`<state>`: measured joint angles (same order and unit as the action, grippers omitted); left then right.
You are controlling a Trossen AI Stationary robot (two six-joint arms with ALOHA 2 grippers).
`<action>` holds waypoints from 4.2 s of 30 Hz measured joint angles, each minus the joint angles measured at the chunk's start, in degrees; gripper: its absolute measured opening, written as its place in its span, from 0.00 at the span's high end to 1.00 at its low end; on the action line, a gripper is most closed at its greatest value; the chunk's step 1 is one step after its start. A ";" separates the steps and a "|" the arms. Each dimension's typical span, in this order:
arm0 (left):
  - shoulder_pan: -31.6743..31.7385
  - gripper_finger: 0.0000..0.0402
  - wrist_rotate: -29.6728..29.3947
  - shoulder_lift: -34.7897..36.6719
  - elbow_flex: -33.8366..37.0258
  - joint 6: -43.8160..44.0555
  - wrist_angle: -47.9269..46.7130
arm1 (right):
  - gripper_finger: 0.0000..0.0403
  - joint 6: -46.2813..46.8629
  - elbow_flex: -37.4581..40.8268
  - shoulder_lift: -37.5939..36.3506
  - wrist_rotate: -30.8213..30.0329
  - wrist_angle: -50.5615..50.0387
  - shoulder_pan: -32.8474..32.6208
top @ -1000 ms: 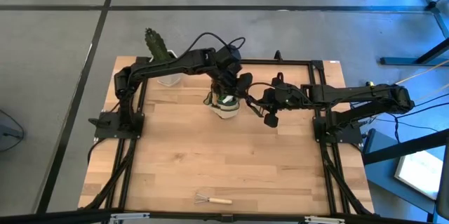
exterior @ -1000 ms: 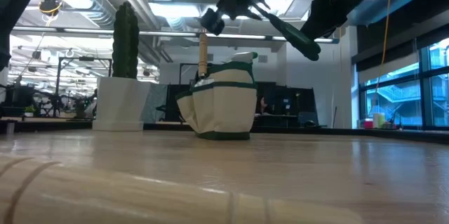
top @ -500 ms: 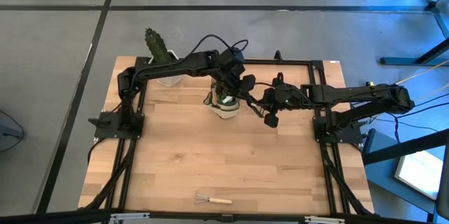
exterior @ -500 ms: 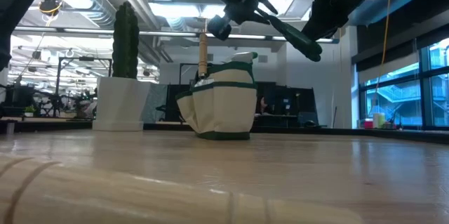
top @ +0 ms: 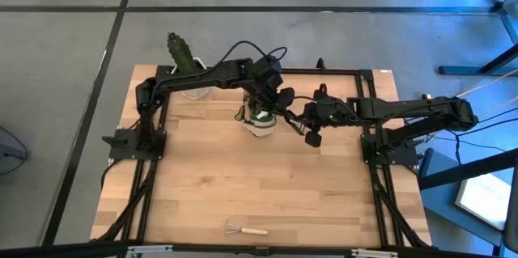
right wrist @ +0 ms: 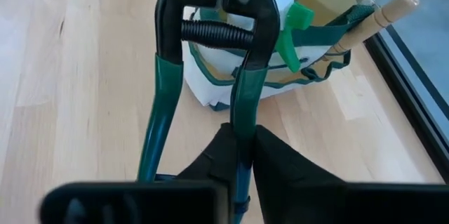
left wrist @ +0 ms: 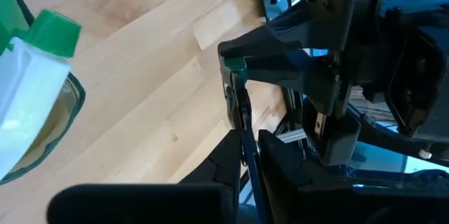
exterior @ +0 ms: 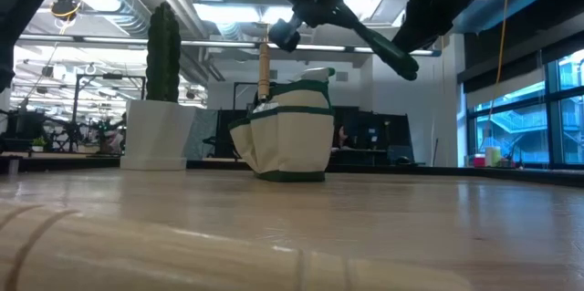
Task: Pick & Place Garden tools in Gardening bag
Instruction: Put the fruit pruner into the gardening bag
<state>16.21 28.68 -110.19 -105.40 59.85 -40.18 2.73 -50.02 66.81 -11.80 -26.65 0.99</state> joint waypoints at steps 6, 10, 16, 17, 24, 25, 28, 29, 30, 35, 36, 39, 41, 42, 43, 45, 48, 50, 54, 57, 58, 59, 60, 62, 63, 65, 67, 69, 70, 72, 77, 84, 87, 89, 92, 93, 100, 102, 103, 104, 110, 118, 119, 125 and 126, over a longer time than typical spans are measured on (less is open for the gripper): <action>0.20 0.94 -1.41 -0.06 -6.41 -1.09 -5.59 | 0.65 2.89 -0.17 -0.11 -1.75 1.29 -0.02; 1.42 0.94 -3.13 -0.24 -11.71 -1.35 -12.77 | 0.51 4.26 -0.45 -0.21 -2.41 2.44 0.07; 1.70 0.94 -5.75 -0.24 -13.69 -1.43 -19.30 | 0.42 8.40 -0.35 -0.17 -5.28 0.82 0.20; 1.68 0.94 -6.16 -0.24 -13.80 -1.28 -19.54 | 0.41 8.97 -0.35 -0.17 -5.39 0.72 0.19; 1.13 0.94 -10.39 -0.24 -13.82 0.27 -19.88 | 0.41 13.74 -0.30 -0.13 -7.73 -1.50 0.17; 1.09 0.94 -10.97 -0.24 -14.02 0.24 -20.09 | 0.41 14.05 -0.28 -0.13 -8.00 -1.78 0.17; 0.59 0.94 -14.38 -0.19 -16.59 -0.45 -22.41 | 0.41 13.71 -0.11 -0.18 -7.73 -4.46 0.13; 0.45 0.94 -15.77 -0.10 -18.23 -0.86 -22.79 | 0.41 13.52 0.57 -0.06 -7.66 -7.28 0.11; 0.42 0.94 -16.89 -0.10 -20.37 -1.61 -22.80 | 0.41 13.54 0.73 0.57 -7.40 -7.73 0.09; 0.79 0.94 -22.45 -2.69 -29.82 -5.91 -37.17 | 0.41 14.64 0.34 0.62 -7.81 -11.32 0.66; 0.84 0.94 -23.20 -2.51 -29.24 -6.20 -38.27 | 0.41 14.68 0.44 0.60 -7.72 -12.32 0.76; 1.30 0.94 -23.12 -1.71 -28.48 -8.09 -40.89 | 0.41 14.83 0.05 0.31 -7.89 -10.66 0.81; 1.10 0.94 -21.96 -1.80 -28.61 -9.47 -41.03 | 0.41 14.82 0.13 0.37 -7.42 -10.19 0.82; 0.81 0.94 -21.82 -2.02 -28.58 -9.99 -41.16 | 0.41 14.81 0.13 0.35 -7.42 -9.30 0.81; 0.51 0.94 -21.87 -2.23 -28.47 -10.56 -41.11 | 0.41 14.83 0.11 0.35 -7.40 -8.81 0.83; -0.26 0.94 -22.44 -2.69 -28.45 -10.55 -40.12 | 0.41 14.91 0.11 0.35 -7.44 -8.92 0.83; -1.12 0.94 -23.66 -3.02 -28.95 -11.12 -39.14 | 0.41 18.08 0.11 0.33 -7.39 -9.85 1.17; -1.92 0.94 -24.22 -3.23 -29.36 -11.82 -36.60 | 0.41 20.02 0.11 0.11 -6.24 -9.74 1.63; -2.87 0.94 -24.51 -3.25 -29.35 -12.60 -32.19 | 0.41 21.10 -1.07 -1.27 -2.23 -9.14 2.65; -3.03 0.94 -24.64 -2.81 -29.58 -12.65 -31.90 | 0.42 19.12 -4.94 -3.21 0.10 -11.69 3.15; -2.92 0.94 -24.74 -2.55 -29.56 -12.63 -32.73 | 0.42 18.14 -6.41 -4.37 0.49 -13.64 3.16; -2.85 0.94 -24.90 -2.26 -29.56 -12.66 -32.91 | 0.44 17.21 -8.00 -5.62 1.11 -14.93 3.13; -2.74 0.94 -25.12 -2.07 -29.57 -12.68 -32.86 | 0.45 16.17 -9.38 -7.10 1.97 -15.69 2.94; -2.54 0.94 -25.80 -1.80 -29.62 -13.08 -32.90 | 0.48 14.92 -11.67 -10.95 4.21 -16.84 2.18; -2.54 0.94 -25.79 -1.59 -29.60 -13.20 -32.93 | 0.50 14.85 -12.50 -13.13 5.45 -16.40 1.70; -2.54 0.94 -26.37 -1.26 -29.60 -13.31 -33.05 | 0.54 15.55 -13.03 -17.74 8.07 -14.52 0.48; -2.42 0.94 -26.79 -1.12 -29.63 -13.20 -33.02 | 0.57 16.56 -13.03 -22.17 10.39 -11.88 -0.98; -2.19 0.94 -26.85 -1.18 -29.63 -12.48 -33.41 | 0.59 17.66 -13.08 -25.66 11.06 -10.23 -2.73; -2.11 0.94 -26.97 -1.18 -29.63 -11.89 -33.76 | 0.60 18.18 -13.08 -27.15 11.17 -9.87 -3.76; -1.88 0.94 -26.74 -1.18 -29.63 -10.55 -34.26 | 0.61 19.61 -13.02 -29.39 11.18 -9.33 -5.85; -2.04 0.94 -26.18 -1.18 -29.62 -6.10 -35.99 | 0.63 23.23 -7.38 -33.70 11.13 3.97 -11.01; -3.69 0.94 -22.67 -1.19 -29.60 -3.26 -40.01 | 0.65 35.76 15.97 -36.27 10.55 45.68 -15.18; -5.27 0.94 -20.77 -1.20 -29.60 -4.29 -39.29 | 0.65 42.58 25.09 -36.42 10.82 62.02 -14.81; -6.24 0.94 -18.89 -1.20 -29.60 -6.02 -38.70 | 0.65 45.76 28.23 -36.95 11.63 67.58 -13.69; -7.48 0.94 -15.77 -1.25 -29.62 -10.69 -37.69 | 0.64 48.95 28.74 -37.20 16.11 67.75 -11.69; -7.83 0.94 -14.59 -1.44 -29.63 -12.54 -37.02 | 0.63 49.63 28.39 -37.17 18.26 66.97 -11.04; -9.96 0.94 0.00 -2.58 -29.60 -35.03 -31.24 | 0.59 57.72 20.57 -32.81 38.40 49.81 -5.93; -10.25 0.94 0.51 -3.15 -29.60 -37.99 -30.08 | 0.58 59.40 17.97 -30.56 42.40 43.95 -4.46; -10.20 0.94 0.52 -3.38 -29.60 -39.32 -29.72 | 0.57 59.48 16.81 -29.47 42.85 41.50 -3.85; -10.07 0.94 1.02 -3.56 -29.59 -40.82 -30.34 | 0.57 59.29 15.67 -28.35 42.88 39.99 -3.37; -10.23 0.94 7.65 -5.40 -29.58 -49.03 -34.66 | 0.57 50.62 7.67 -22.88 34.26 30.97 -1.67; -9.68 0.94 2.74 -7.66 -29.56 -52.86 -39.31 | 0.57 34.77 -5.27 -13.69 21.09 -0.72 -2.00; -9.64 0.94 2.88 -7.92 -29.65 -54.28 -39.32 | 0.57 34.13 -5.72 -12.72 20.97 -2.22 -2.21; -10.06 0.94 2.98 -8.25 -29.57 -61.38 -39.49 | 0.57 34.83 -5.94 -8.04 28.08 3.74 -3.39; -10.15 0.94 3.03 -8.24 -29.58 -62.23 -39.54 | 0.57 34.21 -5.95 -7.40 28.15 5.13 -3.85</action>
<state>6.06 31.70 -118.43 -134.98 -2.38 -79.72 36.94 -55.96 59.41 16.35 -21.53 -2.86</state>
